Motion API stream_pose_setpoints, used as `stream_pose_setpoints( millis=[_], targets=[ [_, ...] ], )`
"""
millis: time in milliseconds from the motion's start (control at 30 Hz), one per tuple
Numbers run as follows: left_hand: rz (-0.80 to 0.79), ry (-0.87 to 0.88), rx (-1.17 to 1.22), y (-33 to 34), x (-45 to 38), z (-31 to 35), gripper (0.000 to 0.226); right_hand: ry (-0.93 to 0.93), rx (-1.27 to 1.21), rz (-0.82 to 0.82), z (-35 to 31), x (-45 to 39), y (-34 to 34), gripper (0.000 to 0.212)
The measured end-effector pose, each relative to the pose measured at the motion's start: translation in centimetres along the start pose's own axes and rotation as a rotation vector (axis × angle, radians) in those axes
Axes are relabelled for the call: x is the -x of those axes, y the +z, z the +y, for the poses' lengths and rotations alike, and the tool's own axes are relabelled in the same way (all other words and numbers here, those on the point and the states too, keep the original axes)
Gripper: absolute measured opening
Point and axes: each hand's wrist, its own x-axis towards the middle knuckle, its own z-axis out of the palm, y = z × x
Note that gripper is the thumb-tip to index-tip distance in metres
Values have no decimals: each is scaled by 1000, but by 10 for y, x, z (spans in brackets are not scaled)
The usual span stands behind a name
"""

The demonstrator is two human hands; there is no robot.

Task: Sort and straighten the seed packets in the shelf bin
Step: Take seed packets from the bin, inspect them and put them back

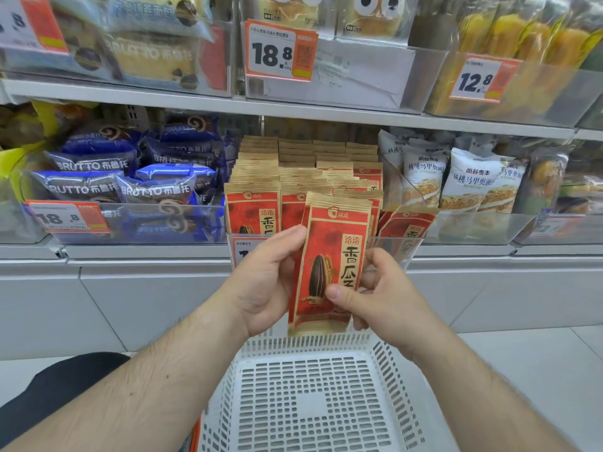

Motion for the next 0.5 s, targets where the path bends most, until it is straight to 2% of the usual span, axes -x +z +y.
stream_pose_setpoints(
  millis=[33,100,200,333,500],
  targets=[
    [41,-5,-76,0,0,-1,37,-6,9,57,0,-2,-1,42],
    [110,-10,-182,0,0,-3,31,-9,42,113,1,-3,-2,40],
    [161,-34,-206,-2,-1,-5,27,-1,112,132,0,-2,-1,42],
    [142,-35,-199,-1,0,-3,33,2,125,118,-3,-1,-4,42],
    [88,-19,-306,1,-1,-8,27,-28,96,160,-2,-2,-7,27]
  ],
)
